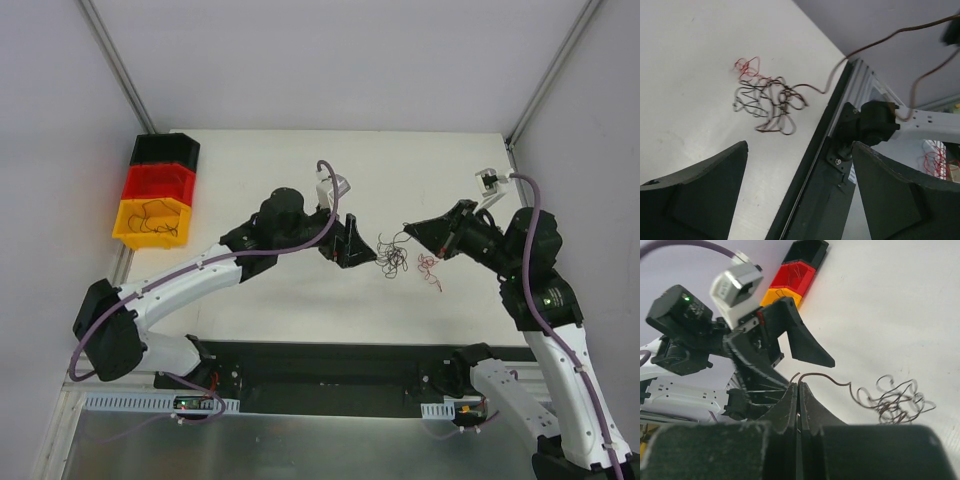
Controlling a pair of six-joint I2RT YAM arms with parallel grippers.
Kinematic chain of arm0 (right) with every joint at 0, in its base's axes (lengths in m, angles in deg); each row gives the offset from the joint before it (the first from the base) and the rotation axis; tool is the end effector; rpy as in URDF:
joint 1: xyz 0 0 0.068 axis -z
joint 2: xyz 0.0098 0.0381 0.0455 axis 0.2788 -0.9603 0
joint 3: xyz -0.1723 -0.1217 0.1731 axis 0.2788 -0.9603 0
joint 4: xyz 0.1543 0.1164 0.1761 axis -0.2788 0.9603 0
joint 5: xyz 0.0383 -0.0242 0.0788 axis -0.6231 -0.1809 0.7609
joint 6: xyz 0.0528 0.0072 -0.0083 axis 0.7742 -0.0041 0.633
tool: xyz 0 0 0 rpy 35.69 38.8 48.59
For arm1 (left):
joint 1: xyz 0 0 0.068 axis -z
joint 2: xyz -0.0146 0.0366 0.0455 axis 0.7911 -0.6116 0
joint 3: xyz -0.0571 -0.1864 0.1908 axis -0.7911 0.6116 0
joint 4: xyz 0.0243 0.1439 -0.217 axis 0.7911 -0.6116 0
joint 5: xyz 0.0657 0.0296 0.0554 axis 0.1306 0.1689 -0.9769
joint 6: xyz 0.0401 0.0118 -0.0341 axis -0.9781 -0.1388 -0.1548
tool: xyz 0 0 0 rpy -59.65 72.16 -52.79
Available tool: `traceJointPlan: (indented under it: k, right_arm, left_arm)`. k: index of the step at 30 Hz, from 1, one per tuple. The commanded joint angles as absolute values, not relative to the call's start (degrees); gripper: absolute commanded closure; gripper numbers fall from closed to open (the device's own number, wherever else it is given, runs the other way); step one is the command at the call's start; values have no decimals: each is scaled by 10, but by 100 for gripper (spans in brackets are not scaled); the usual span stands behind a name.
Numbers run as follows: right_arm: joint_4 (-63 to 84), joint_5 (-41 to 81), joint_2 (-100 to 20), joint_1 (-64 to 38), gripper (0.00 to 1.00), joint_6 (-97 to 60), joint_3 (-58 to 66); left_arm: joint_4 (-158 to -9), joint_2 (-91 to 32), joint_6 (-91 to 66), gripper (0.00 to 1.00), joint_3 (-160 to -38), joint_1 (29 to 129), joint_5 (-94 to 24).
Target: Untangle the cables
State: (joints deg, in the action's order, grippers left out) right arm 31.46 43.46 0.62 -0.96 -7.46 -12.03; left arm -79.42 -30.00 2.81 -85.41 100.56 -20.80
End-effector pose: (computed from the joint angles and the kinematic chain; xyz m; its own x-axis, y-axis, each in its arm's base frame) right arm 0.1238 0.0571 0.4169 -0.2661 0.1941 -0.9442 -0.6934 0.6419 0.3274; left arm 0.1986 -0.2433 0.3311 -0.5455 -0.0151 -0.8380 0.7776 0.3638 -0.5128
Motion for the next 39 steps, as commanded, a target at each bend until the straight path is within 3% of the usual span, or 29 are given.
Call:
traceJointPlan:
  k: [1,11,16,18,21,23,26,31,35,39]
  right_arm:
    - [288,448,12,-12,100,-77,-127]
    - [265,462,18,-12,99,-45,-114]
    - [279,436,20,-12,100,-56,-130]
    - [305,407,21,-11,100,-73,-144]
    - [327,378,18,-12,96,-85,-180]
    - [342,372,-3,-12,82,-96,-201]
    - [371,327,-23,-11,57,-104,-227]
    - [396,168,-39,5,18,-92,-266]
    - [431,93,-118,35,16,-106,-265]
    - [423,101,-198,77,26,-143,-274]
  left_arm:
    - [-661,-329,72,16,-845,1012,-103]
    - [-743,-498,112,27,-946,1017,-138]
    - [-786,-546,120,50,-952,1005,-164]
    - [-803,-529,104,51,-926,993,-186]
    - [-840,-479,63,43,-882,977,-223]
    - [-872,-439,40,24,-859,968,-241]
    - [-909,-375,16,7,-834,960,-247]
    - [-955,-307,-4,1,-815,958,-266]
    - [-968,-271,1,1,-811,957,-261]
    - [-968,-244,14,3,-807,958,-242]
